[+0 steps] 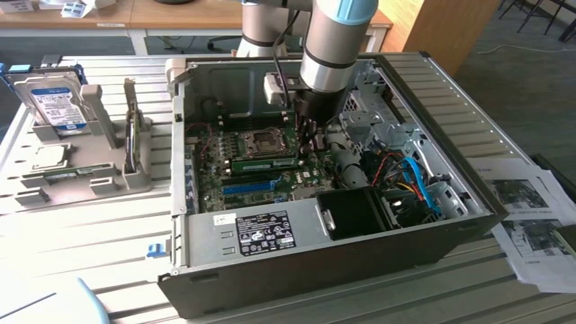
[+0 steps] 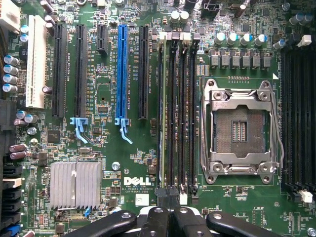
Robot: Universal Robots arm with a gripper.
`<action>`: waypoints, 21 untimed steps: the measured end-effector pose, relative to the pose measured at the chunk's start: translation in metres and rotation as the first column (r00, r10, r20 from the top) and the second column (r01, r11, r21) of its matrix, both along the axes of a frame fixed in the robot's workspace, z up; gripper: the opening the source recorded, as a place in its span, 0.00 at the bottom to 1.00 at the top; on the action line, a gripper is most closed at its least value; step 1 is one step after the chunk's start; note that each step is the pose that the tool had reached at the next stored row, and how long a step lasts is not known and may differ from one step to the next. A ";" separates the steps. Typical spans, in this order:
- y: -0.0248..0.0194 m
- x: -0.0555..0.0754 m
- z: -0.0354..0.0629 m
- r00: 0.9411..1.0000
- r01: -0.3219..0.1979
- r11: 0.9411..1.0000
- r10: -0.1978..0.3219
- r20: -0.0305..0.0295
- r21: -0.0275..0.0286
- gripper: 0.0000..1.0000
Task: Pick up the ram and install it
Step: 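Press down the ram until it locks into place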
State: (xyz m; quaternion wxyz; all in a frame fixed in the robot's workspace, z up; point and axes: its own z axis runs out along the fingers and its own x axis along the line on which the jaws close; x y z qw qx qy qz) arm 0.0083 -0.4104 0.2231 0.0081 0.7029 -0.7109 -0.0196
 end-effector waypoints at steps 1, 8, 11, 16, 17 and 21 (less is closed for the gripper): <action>0.0000 0.000 0.0000 1.000 0.000 1.000 0.000 0.000 0.000 0.09; 0.0000 0.000 -0.0001 1.000 0.000 1.000 0.000 0.000 0.000 0.09; 0.0001 0.000 0.0014 1.000 0.000 1.000 0.000 0.000 0.001 0.09; 0.0000 0.000 0.0059 1.000 0.000 1.000 0.000 0.000 0.000 0.09; 0.0000 0.000 0.0068 1.000 0.000 1.000 0.000 0.000 0.000 0.09; 0.0000 0.000 0.0105 1.000 0.000 1.000 0.000 0.000 0.000 0.09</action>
